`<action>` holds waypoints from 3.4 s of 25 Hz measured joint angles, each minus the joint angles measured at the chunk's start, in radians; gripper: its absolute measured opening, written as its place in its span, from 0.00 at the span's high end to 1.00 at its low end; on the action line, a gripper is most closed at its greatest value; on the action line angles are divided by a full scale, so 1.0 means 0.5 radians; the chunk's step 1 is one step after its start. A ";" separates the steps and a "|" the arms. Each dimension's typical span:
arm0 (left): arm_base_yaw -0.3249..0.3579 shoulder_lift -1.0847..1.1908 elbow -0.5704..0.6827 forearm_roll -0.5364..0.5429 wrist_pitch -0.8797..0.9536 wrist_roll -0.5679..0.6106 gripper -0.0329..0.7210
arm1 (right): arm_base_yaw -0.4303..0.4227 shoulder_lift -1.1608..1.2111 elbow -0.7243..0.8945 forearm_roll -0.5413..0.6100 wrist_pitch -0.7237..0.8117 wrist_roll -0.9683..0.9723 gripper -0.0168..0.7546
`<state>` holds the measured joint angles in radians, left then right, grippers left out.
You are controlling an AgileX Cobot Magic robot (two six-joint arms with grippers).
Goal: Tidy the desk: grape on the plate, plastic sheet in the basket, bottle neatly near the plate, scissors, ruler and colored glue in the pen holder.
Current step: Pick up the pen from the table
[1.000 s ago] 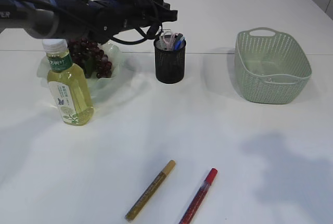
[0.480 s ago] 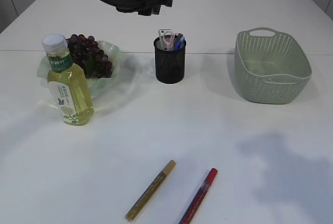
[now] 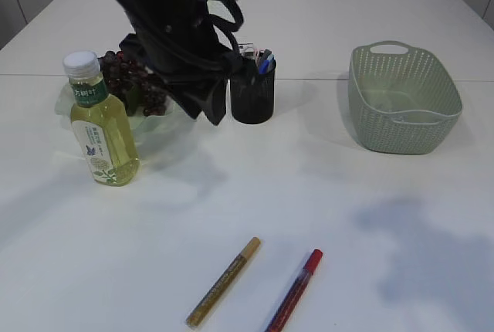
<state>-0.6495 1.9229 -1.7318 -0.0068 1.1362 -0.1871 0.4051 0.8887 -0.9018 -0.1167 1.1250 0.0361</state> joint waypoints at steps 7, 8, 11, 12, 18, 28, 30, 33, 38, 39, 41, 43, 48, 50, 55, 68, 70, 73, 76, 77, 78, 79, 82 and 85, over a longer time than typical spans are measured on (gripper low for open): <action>-0.053 0.000 0.000 -0.156 0.172 0.077 0.65 | 0.000 0.000 0.000 0.022 0.013 0.000 0.48; -0.081 0.000 0.015 -0.156 0.172 0.077 0.65 | 0.000 0.000 0.000 0.026 0.018 0.000 0.48; -0.183 0.000 0.080 -0.160 0.172 0.057 0.64 | 0.000 0.000 0.000 0.030 0.037 0.000 0.48; -0.220 0.000 0.104 -0.165 0.176 0.046 0.64 | 0.000 0.000 0.000 0.032 0.042 0.000 0.48; -0.354 0.093 0.220 -0.182 0.161 0.023 0.64 | 0.000 0.000 0.000 0.036 0.090 0.000 0.48; -0.362 0.361 0.307 -0.160 -0.089 0.023 0.62 | 0.000 0.000 0.000 0.040 0.122 0.000 0.48; -0.362 0.409 0.307 -0.147 -0.115 0.023 0.62 | 0.000 0.000 0.000 0.040 0.122 0.000 0.48; -0.362 0.483 0.307 -0.124 -0.134 0.023 0.61 | 0.000 0.000 0.000 0.040 0.124 0.000 0.48; -0.321 0.516 0.307 -0.096 -0.217 0.058 0.61 | 0.000 0.000 0.000 0.040 0.127 0.000 0.48; -0.312 0.519 0.307 -0.096 -0.227 0.073 0.61 | 0.000 0.000 0.000 0.040 0.127 0.000 0.48; -0.287 0.519 0.307 -0.093 -0.248 0.105 0.59 | 0.000 0.000 0.000 0.040 0.127 0.000 0.48; -0.274 0.519 0.307 -0.112 -0.256 0.145 0.56 | 0.000 0.000 0.000 0.040 0.127 0.000 0.48; -0.266 0.519 0.307 -0.188 -0.247 0.205 0.53 | 0.000 0.000 0.000 0.040 0.123 0.000 0.48; -0.266 0.519 0.307 -0.201 -0.242 0.221 0.53 | 0.000 0.000 0.000 0.040 0.119 0.000 0.48; -0.266 0.533 0.307 -0.201 -0.242 0.231 0.54 | 0.000 0.000 0.000 0.040 0.116 0.000 0.48; -0.266 0.610 0.307 -0.222 -0.209 0.232 0.54 | 0.000 0.000 0.000 0.040 0.111 0.000 0.48; -0.266 0.610 0.307 -0.222 -0.213 0.232 0.54 | 0.000 0.000 0.000 0.040 0.111 0.000 0.48; -0.266 0.610 0.307 -0.227 -0.230 0.232 0.54 | 0.000 0.000 0.000 0.040 0.111 0.000 0.48; -0.266 0.614 0.307 -0.228 -0.241 0.235 0.55 | 0.000 0.000 0.000 0.040 0.111 0.000 0.48; -0.266 0.617 0.307 -0.228 -0.241 0.235 0.55 | 0.000 0.000 0.000 0.040 0.111 0.000 0.48; -0.266 0.623 0.307 -0.228 -0.242 0.235 0.55 | 0.000 0.000 0.000 0.040 0.111 0.000 0.48; -0.266 0.628 0.307 -0.228 -0.242 0.235 0.55 | 0.000 0.000 0.000 0.040 0.111 0.000 0.48; -0.266 0.635 0.307 -0.231 -0.246 0.235 0.55 | 0.000 0.000 0.000 0.040 0.107 0.000 0.48; -0.266 0.635 0.307 -0.231 -0.246 0.235 0.55 | 0.000 0.000 0.000 0.040 0.107 0.000 0.48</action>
<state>-0.7826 2.2403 -1.5782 -0.1224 1.0133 -0.0696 0.4051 0.8887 -0.9018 -0.0969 1.1784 0.0361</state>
